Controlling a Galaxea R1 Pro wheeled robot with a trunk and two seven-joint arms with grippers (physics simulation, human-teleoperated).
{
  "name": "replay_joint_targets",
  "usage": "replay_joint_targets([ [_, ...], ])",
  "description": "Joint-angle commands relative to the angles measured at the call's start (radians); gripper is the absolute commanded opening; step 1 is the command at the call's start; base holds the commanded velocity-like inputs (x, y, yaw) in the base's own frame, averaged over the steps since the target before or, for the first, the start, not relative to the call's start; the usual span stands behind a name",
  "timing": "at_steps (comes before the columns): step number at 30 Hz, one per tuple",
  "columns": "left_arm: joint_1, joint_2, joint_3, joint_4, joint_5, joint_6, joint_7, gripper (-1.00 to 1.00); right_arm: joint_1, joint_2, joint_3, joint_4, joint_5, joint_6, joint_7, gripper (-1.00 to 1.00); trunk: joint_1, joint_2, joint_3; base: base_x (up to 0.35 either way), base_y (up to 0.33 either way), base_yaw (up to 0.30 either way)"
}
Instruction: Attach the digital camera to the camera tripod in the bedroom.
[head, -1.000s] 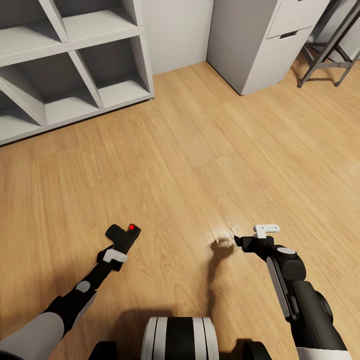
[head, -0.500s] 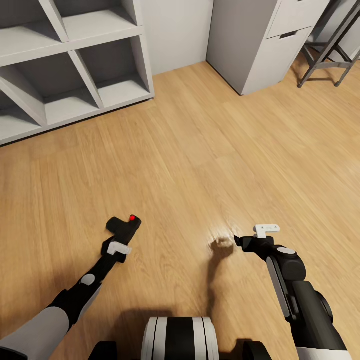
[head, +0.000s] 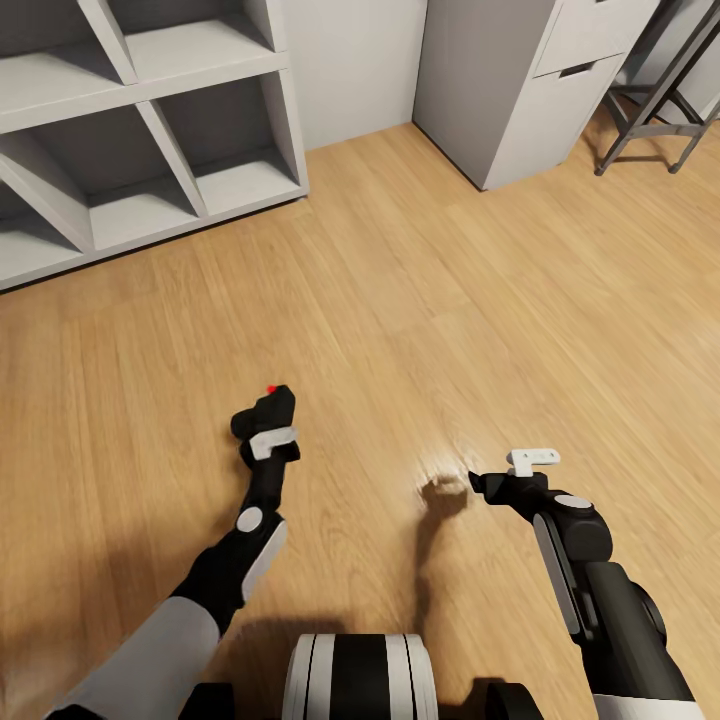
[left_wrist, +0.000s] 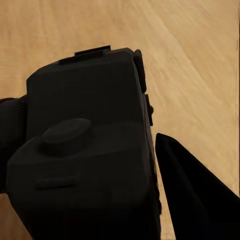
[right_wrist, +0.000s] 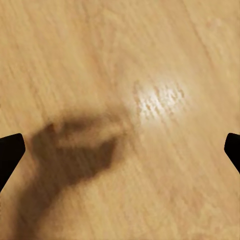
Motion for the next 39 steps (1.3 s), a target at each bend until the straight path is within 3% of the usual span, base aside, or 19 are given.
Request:
replay_joint_targets([
  [1,-0.001,-0.019,-0.004,-0.003,0.012,-0.003,0.015,-1.00,0.000,0.000,-0.001,-0.001,0.007,0.005,0.009,1.00,0.000,0.000,-0.001,0.000,0.000,0.000],
  [3,-0.001,-0.049,-0.005,-0.009,0.021,0.014,0.026,-1.00,0.000,0.000,-0.001,-0.001,0.006,0.005,0.009,1.00,0.000,0.000,-0.001,0.000,0.000,0.000],
  [6,-0.001,-0.085,-0.008,-0.041,0.028,0.133,0.036,-1.00,0.000,0.001,-0.001,-0.001,0.006,0.005,0.010,1.00,0.000,0.000,-0.001,0.000,0.000,0.000],
  [10,-0.001,-0.100,-0.009,-0.223,0.033,0.489,0.024,-1.00,0.000,0.000,-0.001,-0.002,0.005,0.005,0.011,1.00,0.000,0.000,-0.001,0.000,0.000,0.000],
  [12,-0.001,-0.101,-0.012,-0.306,0.037,0.581,0.001,-1.00,0.000,0.001,-0.001,-0.002,0.005,0.005,0.011,1.00,0.000,0.000,-0.001,0.000,0.000,0.000],
  [16,-0.001,-0.099,-0.030,-0.407,0.063,0.663,-0.094,-1.00,0.000,0.001,-0.001,-0.003,0.005,0.005,0.011,1.00,0.000,0.000,-0.001,0.000,0.000,0.000],
  [23,-0.001,-0.091,-0.046,-0.441,0.106,0.705,-0.175,-1.00,0.000,0.001,0.000,-0.003,0.005,0.005,0.010,1.00,0.000,0.000,-0.001,0.000,0.000,0.000],
  [24,-0.001,-0.051,-0.048,-0.454,0.121,0.737,-0.217,-1.00,0.000,0.002,0.000,-0.003,0.005,0.005,0.010,1.00,0.000,0.000,-0.001,0.000,0.000,0.000],
  [27,-0.001,-0.019,-0.049,-0.470,0.146,0.755,-0.309,-1.00,0.000,0.002,0.000,-0.003,0.005,0.005,0.009,1.00,0.000,0.000,-0.001,0.000,0.000,0.000],
  [29,-0.002,0.010,-0.045,-0.478,0.185,0.774,-0.426,-1.00,0.000,0.002,0.000,-0.003,0.005,0.005,0.009,1.00,0.000,0.000,-0.001,0.000,0.000,0.000],
  [30,-0.002,0.017,-0.042,-0.479,0.197,0.782,-0.450,-1.00,0.000,0.002,0.000,-0.003,0.005,0.005,0.009,1.00,0.000,0.000,-0.001,0.000,0.000,0.000],
  [31,-0.002,0.032,-0.036,-0.481,0.224,0.802,-0.487,-1.00,0.000,0.002,0.000,-0.003,0.005,0.005,0.009,1.00,0.000,0.000,-0.001,0.000,0.000,0.000],
  [32,-0.002,0.071,-0.024,-0.485,0.283,0.831,-0.542,-1.00,0.000,0.003,0.000,-0.003,0.005,0.006,0.010,1.00,0.000,0.000,-0.001,0.000,0.000,0.000],
  [36,-0.002,0.118,-0.019,-0.485,0.314,0.840,-0.566,-1.00,0.000,0.004,0.001,-0.003,0.005,0.007,0.010,1.00,0.000,0.000,-0.001,0.000,0.000,0.000],
  [39,-0.002,0.193,-0.018,-0.494,0.394,0.850,-0.599,-1.00,0.000,0.005,0.002,-0.003,0.004,0.008,0.010,1.00,0.000,0.000,-0.001,0.000,0.000,0.000],
])
